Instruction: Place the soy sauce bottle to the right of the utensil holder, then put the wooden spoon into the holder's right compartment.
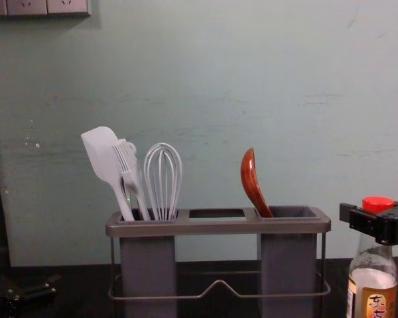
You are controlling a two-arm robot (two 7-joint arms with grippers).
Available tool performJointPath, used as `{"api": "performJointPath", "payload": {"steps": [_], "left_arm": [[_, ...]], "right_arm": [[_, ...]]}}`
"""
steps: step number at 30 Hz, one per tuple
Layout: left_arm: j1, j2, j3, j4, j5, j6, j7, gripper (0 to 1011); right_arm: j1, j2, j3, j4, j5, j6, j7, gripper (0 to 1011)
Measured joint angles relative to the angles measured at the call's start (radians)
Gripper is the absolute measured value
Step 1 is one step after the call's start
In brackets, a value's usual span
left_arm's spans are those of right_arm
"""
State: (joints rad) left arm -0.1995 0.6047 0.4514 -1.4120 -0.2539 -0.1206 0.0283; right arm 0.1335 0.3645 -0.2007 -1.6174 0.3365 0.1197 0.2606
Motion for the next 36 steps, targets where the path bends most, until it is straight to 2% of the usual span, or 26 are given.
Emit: {"api": "performJointPath", "payload": {"steps": [10,17,19,27,32,33,34,36], "left_arm": [[0.000,0.000,0.000,0.000,0.000,0.000,0.000,1005],[0.000,0.000,0.000,0.000,0.000,0.000,0.000,1005],[0.000,0.000,0.000,0.000,0.000,0.000,0.000,1005],[0.000,0.000,0.000,0.000,0.000,0.000,0.000,1005],[0.000,0.000,0.000,0.000,0.000,0.000,0.000,1005],[0.000,0.000,0.000,0.000,0.000,0.000,0.000,1005],[0.000,0.000,0.000,0.000,0.000,0.000,0.000,1005],[0.000,0.000,0.000,0.000,0.000,0.000,0.000,1005]], "right_arm": [[0.047,-0.037,0.004,0.083,0.022,-0.030,0.011,383],[0.062,-0.045,-0.001,0.107,0.024,-0.037,0.016,383],[0.065,-0.048,-0.002,0.113,0.026,-0.037,0.016,409],[0.070,-0.056,0.003,0.122,0.035,-0.038,0.014,641],[0.062,-0.053,0.012,0.089,0.042,-0.037,0.008,814],[0.060,-0.052,0.013,0.084,0.043,-0.036,0.008,814],[0.059,-0.051,0.014,0.078,0.045,-0.035,0.008,868],[0.056,-0.048,0.017,0.068,0.047,-0.032,0.008,903]]}}
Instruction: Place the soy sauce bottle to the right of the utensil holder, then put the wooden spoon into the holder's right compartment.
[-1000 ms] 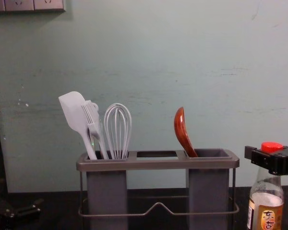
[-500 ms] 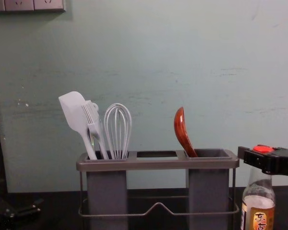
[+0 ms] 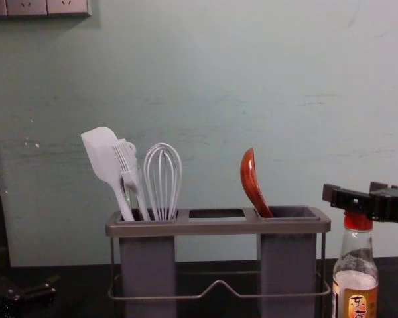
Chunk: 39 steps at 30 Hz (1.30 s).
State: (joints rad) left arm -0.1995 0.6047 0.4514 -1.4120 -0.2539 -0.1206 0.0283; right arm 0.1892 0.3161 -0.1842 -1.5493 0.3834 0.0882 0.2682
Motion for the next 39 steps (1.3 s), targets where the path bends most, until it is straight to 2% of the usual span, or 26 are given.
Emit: {"api": "performJointPath", "payload": {"steps": [1,4,12,26,30,35,39], "left_arm": [[0.000,0.000,0.000,0.000,0.000,0.000,0.000,1005],[0.000,0.000,0.000,0.000,0.000,0.000,0.000,1005],[0.000,0.000,0.000,0.000,0.000,0.000,0.000,1005],[0.000,0.000,0.000,0.000,0.000,0.000,0.000,1005],[0.000,0.000,0.000,0.000,0.000,0.000,0.000,1005],[0.000,0.000,0.000,0.000,0.000,0.000,0.000,1005],[0.000,0.000,0.000,0.000,0.000,0.000,0.000,1005]], "right_arm": [[-0.003,0.003,0.001,-0.009,0.001,0.002,0.000,951],[-0.011,0.009,0.005,-0.030,0.002,0.003,-0.003,1003],[-0.032,0.023,0.011,-0.085,0.002,0.014,-0.012,1002],[-0.061,0.037,0.023,-0.140,-0.001,0.041,-0.030,1003],[-0.083,0.046,0.043,-0.167,-0.002,0.038,-0.040,1003],[-0.116,0.053,0.095,-0.195,0.001,0.014,-0.061,1003],[-0.130,0.055,0.116,-0.200,-0.031,-0.007,-0.086,1003]]}}
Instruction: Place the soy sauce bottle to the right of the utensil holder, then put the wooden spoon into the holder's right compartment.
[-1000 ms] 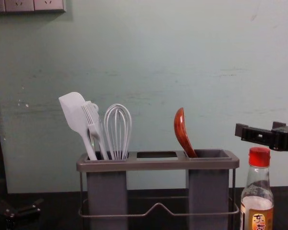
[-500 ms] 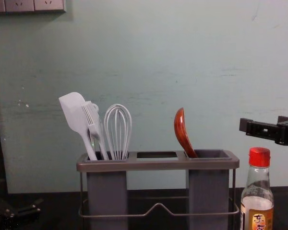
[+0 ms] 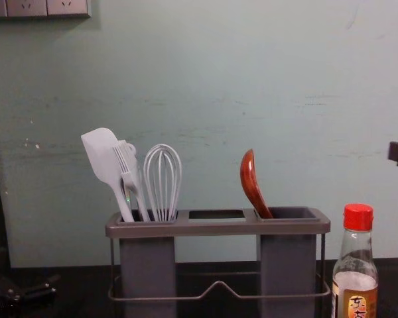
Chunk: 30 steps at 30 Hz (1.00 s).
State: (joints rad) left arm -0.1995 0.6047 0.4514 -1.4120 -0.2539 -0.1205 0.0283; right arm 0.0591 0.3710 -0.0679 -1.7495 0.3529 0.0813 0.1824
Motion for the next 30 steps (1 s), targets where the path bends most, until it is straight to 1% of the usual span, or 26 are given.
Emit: {"api": "performJointPath", "payload": {"steps": [3,4,6,7,10,12,13,16,21,27,30], "left_arm": [[0.000,0.000,0.000,0.000,0.000,0.000,0.000,1005],[0.000,0.000,0.000,0.000,0.000,0.000,0.000,1005],[0.000,0.000,0.000,0.000,0.000,0.000,0.000,1005],[0.000,0.000,0.000,0.000,0.000,0.000,0.000,1005],[0.000,0.000,0.000,0.000,0.000,0.000,0.000,1005],[0.000,0.000,0.000,0.000,0.000,0.000,0.000,1005],[0.000,0.000,0.000,0.000,0.000,0.000,0.000,1005],[0.000,0.000,0.000,0.000,0.000,0.000,0.000,1005],[0.000,0.000,0.000,0.000,0.000,0.000,0.000,1005],[0.000,0.000,0.000,0.000,0.000,0.000,0.000,1005],[0.000,0.000,0.000,0.000,0.000,0.000,0.000,1005]], "right_arm": [[-0.003,-0.009,0.006,0.023,-0.034,-0.049,-0.010,1003],[-0.003,-0.017,0.004,0.043,-0.059,-0.085,-0.019,1003],[0.001,-0.026,0.000,0.068,-0.086,-0.122,-0.028,1003],[0.006,-0.034,-0.003,0.094,-0.106,-0.153,-0.034,1003],[0.016,-0.049,-0.008,0.140,-0.136,-0.183,-0.045,1003],[0.021,-0.055,-0.009,0.158,-0.149,-0.186,-0.049,1003],[0.025,-0.060,-0.011,0.176,-0.166,-0.182,-0.060,1003],[0.029,-0.065,-0.012,0.196,-0.189,-0.164,-0.073,1003],[0.040,-0.076,-0.012,0.253,-0.230,-0.135,-0.087,1003],[0.054,-0.086,-0.013,0.318,-0.277,-0.124,-0.105,1003],[0.058,-0.091,-0.013,0.333,-0.302,-0.117,-0.116,1003]]}}
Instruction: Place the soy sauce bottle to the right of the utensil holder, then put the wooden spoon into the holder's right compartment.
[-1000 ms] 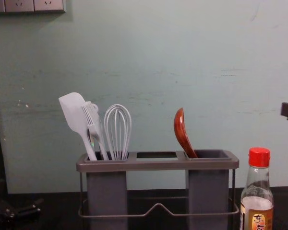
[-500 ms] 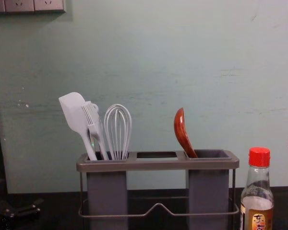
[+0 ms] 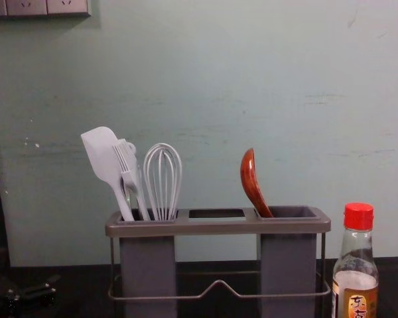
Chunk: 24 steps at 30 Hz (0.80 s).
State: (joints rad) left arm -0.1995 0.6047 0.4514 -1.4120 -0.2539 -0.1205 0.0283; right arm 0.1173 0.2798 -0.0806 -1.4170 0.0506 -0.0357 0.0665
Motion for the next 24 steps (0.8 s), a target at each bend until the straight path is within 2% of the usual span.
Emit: {"api": "performJointPath", "payload": {"steps": [2,24], "left_arm": [[0.000,0.000,0.000,0.000,0.000,0.000,0.000,1005],[0.000,0.000,0.000,0.000,0.000,0.000,0.000,1005]], "right_arm": [[0.001,-0.002,0.000,0.003,-0.011,0.004,-0.007,1003],[0.000,0.000,0.001,-0.001,0.002,0.000,-0.001,1003]]}}
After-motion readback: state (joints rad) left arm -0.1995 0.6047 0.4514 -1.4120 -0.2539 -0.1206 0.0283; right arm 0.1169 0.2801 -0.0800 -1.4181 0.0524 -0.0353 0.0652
